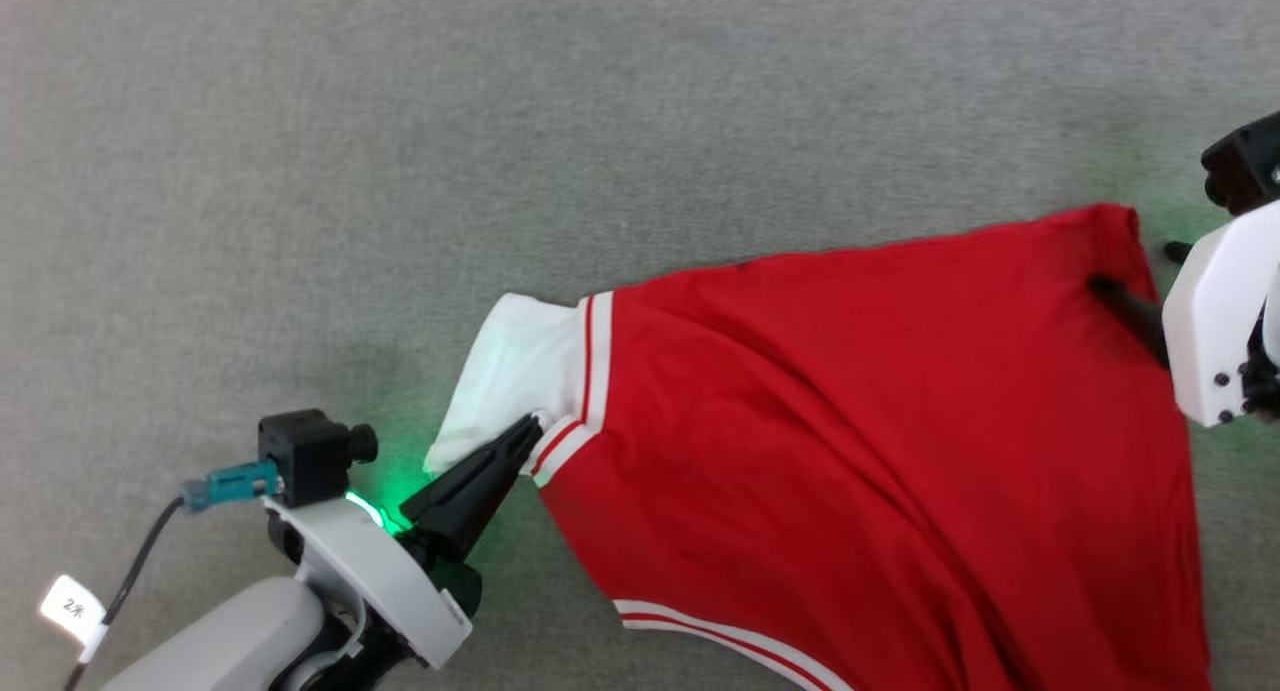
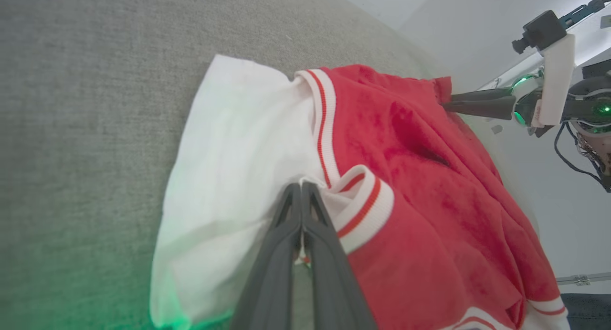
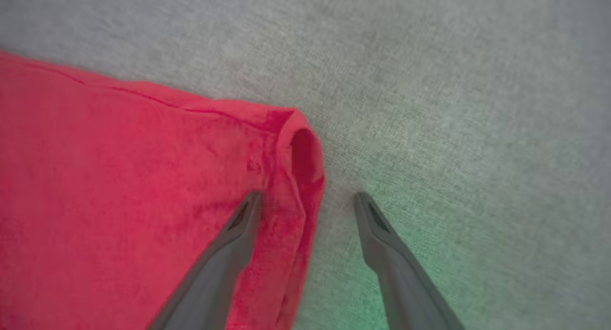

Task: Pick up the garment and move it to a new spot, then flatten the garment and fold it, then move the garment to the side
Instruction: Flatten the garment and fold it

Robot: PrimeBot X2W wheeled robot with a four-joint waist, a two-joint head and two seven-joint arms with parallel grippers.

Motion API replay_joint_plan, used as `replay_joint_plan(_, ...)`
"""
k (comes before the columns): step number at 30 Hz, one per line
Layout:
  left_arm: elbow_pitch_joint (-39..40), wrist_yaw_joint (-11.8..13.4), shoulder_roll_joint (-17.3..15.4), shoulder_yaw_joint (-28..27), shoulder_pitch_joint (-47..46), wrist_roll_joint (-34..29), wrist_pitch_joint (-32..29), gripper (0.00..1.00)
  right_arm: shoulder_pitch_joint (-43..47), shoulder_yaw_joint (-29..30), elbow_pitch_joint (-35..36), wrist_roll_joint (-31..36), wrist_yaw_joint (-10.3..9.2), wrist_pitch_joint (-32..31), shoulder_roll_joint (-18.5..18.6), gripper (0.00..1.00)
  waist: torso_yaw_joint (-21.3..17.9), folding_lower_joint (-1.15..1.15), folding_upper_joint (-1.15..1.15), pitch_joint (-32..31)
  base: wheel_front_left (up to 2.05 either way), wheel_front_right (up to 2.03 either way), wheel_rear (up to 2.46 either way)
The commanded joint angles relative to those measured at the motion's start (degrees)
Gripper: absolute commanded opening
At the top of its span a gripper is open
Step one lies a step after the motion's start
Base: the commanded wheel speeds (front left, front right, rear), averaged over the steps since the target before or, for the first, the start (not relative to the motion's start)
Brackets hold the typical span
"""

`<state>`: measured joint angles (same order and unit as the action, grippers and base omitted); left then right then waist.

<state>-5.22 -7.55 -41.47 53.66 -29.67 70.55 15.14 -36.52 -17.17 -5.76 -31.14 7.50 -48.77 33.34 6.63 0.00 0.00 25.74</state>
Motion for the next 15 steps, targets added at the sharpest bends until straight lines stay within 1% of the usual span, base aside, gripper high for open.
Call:
replay_joint_plan(1,-0.57,0.16,0.47,0.37,-0.62,-0.31,-0.05,0.00,-0.72,-2.38,-1.93,-1.64,0.01,-0.66,0.47,1.00,1.39,0.00,0.00,1.00,0.00,0.00,0.00)
replay_joint_plan(3,-0.89,0.16,0.70,0.62,-1.02,-0.25,-0.05,0.00,-0.72,-3.88,-3.56,-3.37,0.01,-0.40,0.61,1.00,1.56,0.00,0.00,0.92,0.00,0.00,0.00)
replay_joint_plan(4,-0.97,0.16,0.74,0.74,-1.16,-0.22,-0.05,0.00,-0.98,-4.54,-4.15,-3.95,0.01,-0.12,0.78,0.73,1.58,0.00,0.00,0.87,0.00,0.00,0.00)
replay_joint_plan(5,-1.08,0.16,0.68,0.86,-1.34,-0.12,-0.05,0.00,-1.05,-4.99,-4.64,-4.43,0.01,0.25,0.97,0.38,1.56,0.00,0.00,0.83,0.00,0.00,0.00)
replay_joint_plan(6,-1.22,0.16,0.61,0.93,-1.60,-0.02,-0.05,0.00,-1.25,-5.50,-5.09,-4.87,0.01,0.69,1.14,0.00,1.48,0.00,0.00,0.77,0.00,0.00,0.00)
replay_joint_plan(9,-1.65,0.16,0.24,0.88,-2.24,0.10,-0.05,0.00,-2.12,-5.54,-6.11,-5.56,0.00,2.11,1.33,0.00,1.18,0.00,0.00,0.67,0.00,0.00,0.00)
replay_joint_plan(10,-2.54,0.16,-0.28,0.99,-3.31,0.23,-0.05,0.00,-3.36,-4.35,-7.23,-5.60,-0.01,4.31,1.08,0.00,0.82,0.00,0.00,0.52,0.00,0.00,0.00)
replay_joint_plan(11,-2.54,0.16,-0.28,0.99,-3.31,0.23,-0.05,0.00,-3.36,-4.35,-7.23,-5.60,-0.01,4.31,1.08,0.00,0.82,0.00,0.00,0.52,0.00,0.00,0.00)
replay_joint_plan(15,-5.31,0.16,-1.92,1.25,-7.99,1.48,-0.71,0.00,-8.17,-0.83,-10.45,-4.43,-0.04,9.00,-0.90,0.00,-0.51,0.00,0.00,0.22,0.00,0.00,0.00)
